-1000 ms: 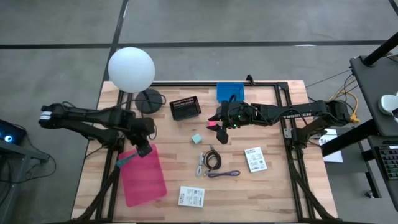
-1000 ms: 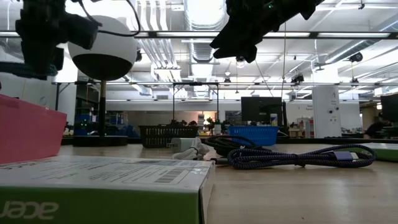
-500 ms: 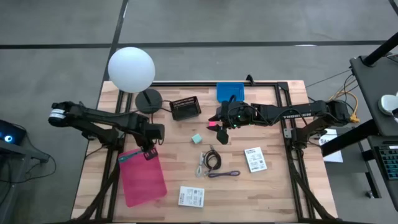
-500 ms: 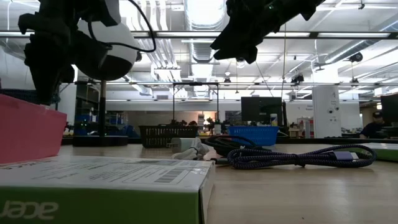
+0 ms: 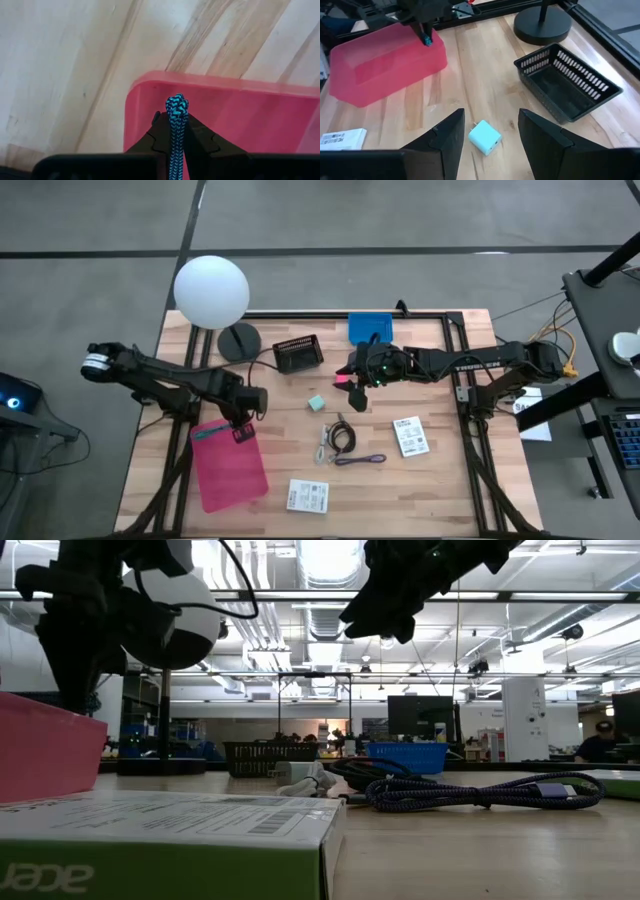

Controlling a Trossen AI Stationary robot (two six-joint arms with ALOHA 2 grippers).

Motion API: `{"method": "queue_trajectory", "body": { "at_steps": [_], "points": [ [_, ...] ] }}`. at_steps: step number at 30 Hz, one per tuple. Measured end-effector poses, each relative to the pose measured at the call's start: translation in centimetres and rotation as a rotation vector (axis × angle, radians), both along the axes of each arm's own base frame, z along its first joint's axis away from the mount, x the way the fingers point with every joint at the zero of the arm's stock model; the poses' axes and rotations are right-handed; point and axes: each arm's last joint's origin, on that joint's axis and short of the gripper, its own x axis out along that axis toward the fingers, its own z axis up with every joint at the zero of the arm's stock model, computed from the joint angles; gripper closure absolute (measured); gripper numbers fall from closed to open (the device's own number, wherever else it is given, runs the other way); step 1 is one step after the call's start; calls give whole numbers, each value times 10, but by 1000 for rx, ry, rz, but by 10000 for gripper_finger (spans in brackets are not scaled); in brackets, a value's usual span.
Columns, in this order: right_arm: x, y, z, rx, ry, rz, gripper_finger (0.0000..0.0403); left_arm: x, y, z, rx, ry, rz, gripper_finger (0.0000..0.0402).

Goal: Pick and place items into bin
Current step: Put the blue patterned charger cable into the light pink bin

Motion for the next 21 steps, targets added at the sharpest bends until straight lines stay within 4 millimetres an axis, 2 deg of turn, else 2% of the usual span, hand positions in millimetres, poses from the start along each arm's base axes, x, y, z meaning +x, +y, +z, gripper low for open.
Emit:
{"method": "queue_trajectory", "body": {
  "at_steps": [9, 21],
  "points": [
    [0, 0, -1, -5, 4, -11, 229, 7, -7, -7, 9, 5, -5, 390],
    [-1, 0, -2, -3, 7, -12, 229, 5, -14, -27, 34, 48, -41, 390]
  ]
}}
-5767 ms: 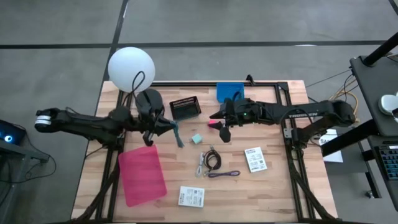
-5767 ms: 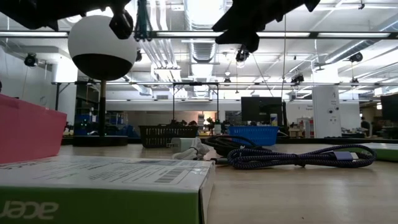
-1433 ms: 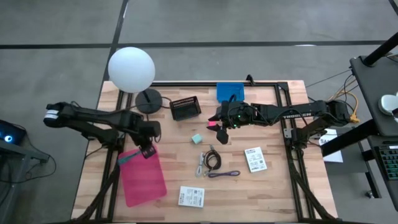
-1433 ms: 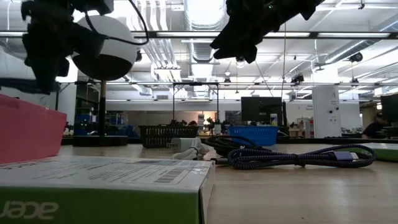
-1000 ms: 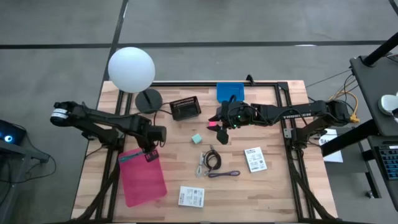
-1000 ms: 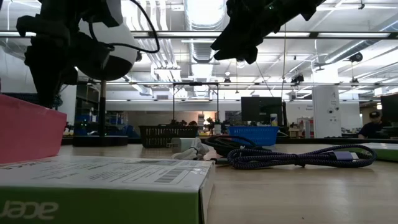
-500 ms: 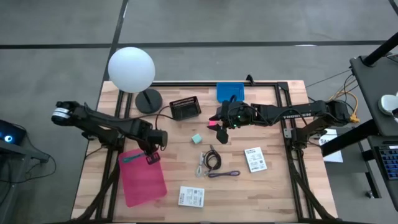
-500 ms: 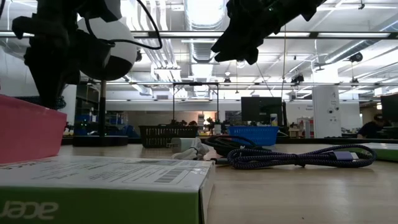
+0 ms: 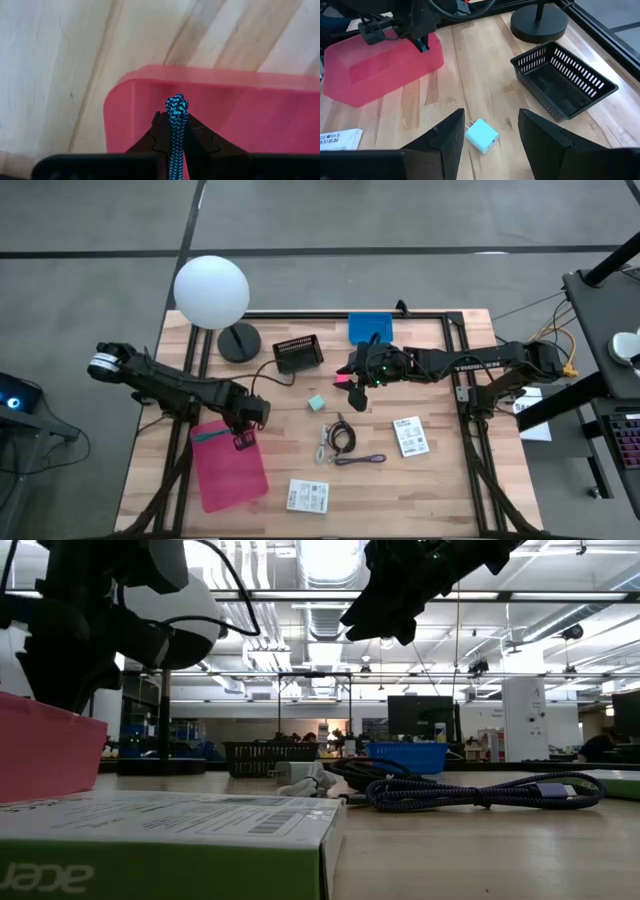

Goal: Pick and place items into bin
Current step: Put the blue patterned charger cable into the light pink bin

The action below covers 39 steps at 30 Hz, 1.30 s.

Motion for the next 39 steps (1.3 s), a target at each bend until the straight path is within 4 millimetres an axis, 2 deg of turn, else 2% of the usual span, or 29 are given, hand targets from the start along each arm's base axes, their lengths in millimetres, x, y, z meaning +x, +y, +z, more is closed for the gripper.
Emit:
{"method": "queue_trajectory", "body": {
  "at_steps": [28, 34, 39],
  "points": [
    [0, 0, -1, 0, 4, 0, 229, -12, 2, -39, 2, -30, 26, 390],
    [0, 0, -1, 0, 3, 0, 229, -12, 2, -40, 1, -38, 25, 389],
    [0, 0, -1, 0, 3, 0, 229, -11, 2, -40, -1, -45, 27, 353]
  ]
}}
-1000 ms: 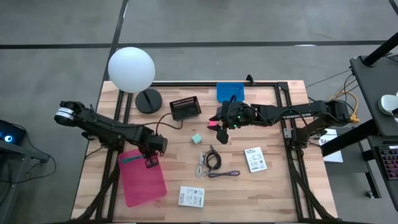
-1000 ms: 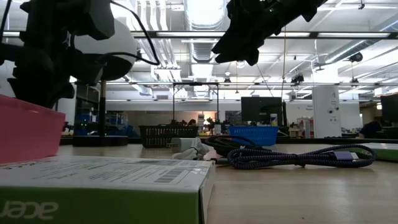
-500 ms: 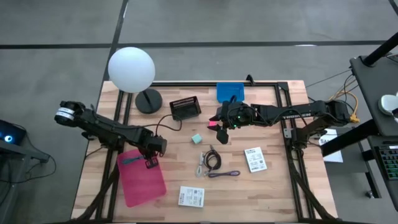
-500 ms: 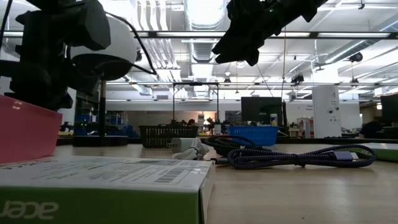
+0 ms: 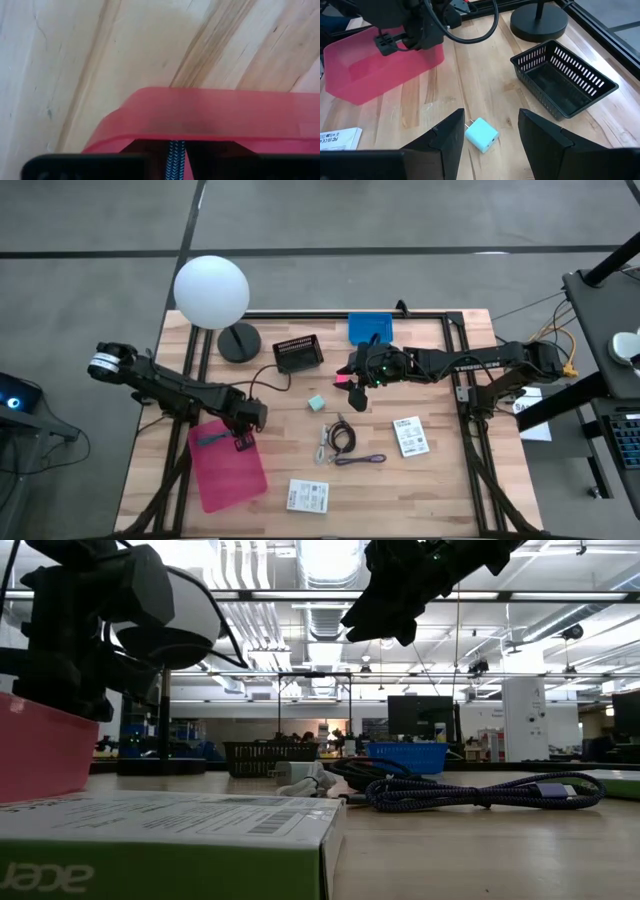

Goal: Pick and place items into bin
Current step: Put the blue patterned charger cable into the light pink bin

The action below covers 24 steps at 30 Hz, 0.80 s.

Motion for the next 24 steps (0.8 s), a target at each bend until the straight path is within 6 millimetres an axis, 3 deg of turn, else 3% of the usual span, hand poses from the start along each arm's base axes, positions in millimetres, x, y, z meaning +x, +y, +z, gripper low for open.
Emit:
{"method": "queue_trajectory", "body": {
  "at_steps": [12, 24],
  "points": [
    [0, 0, 0, -1, 0, 0, 229, 0, -4, 4, -129, 13, -19, 281],
    [0, 0, 0, -3, 0, 2, 229, 1, -7, 18, -237, 74, -29, 274]
  ]
}}
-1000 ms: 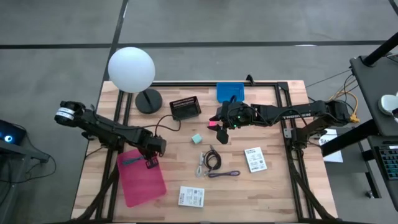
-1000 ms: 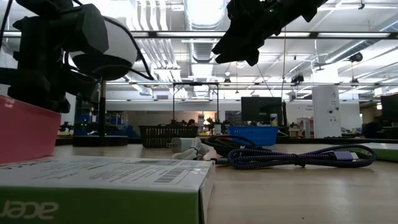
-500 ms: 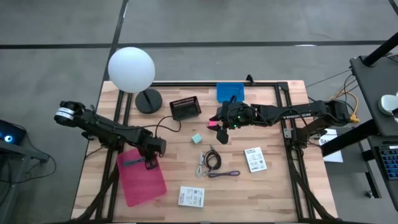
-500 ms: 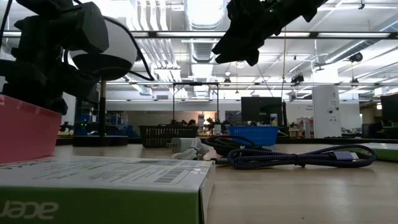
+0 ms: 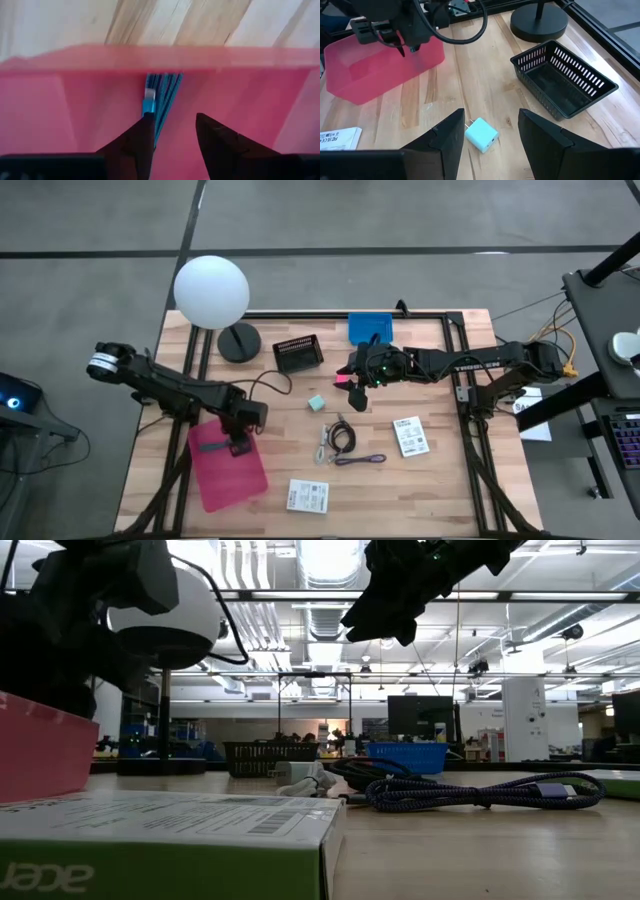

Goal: Pick and place items into bin
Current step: Put the blue patterned charger cable into the light pink bin, then put the light blue charger adapter into the blue bin

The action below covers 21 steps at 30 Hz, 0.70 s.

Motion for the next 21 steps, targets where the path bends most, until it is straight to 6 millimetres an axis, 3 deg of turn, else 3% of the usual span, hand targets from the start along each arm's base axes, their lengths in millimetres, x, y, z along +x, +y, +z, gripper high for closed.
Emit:
{"method": "queue_trajectory", "body": {
  "at_steps": [7, 16, 21],
  "points": [
    [0, 0, 0, 0, 0, 0, 229, 4, -1, 23, -6, -9, 35, 274],
    [0, 0, 0, 1, 0, 0, 229, 21, -4, 64, -39, -160, 73, 274],
    [0, 0, 0, 0, 0, 0, 229, 32, -3, 86, 50, -282, 103, 274]
  ]
}}
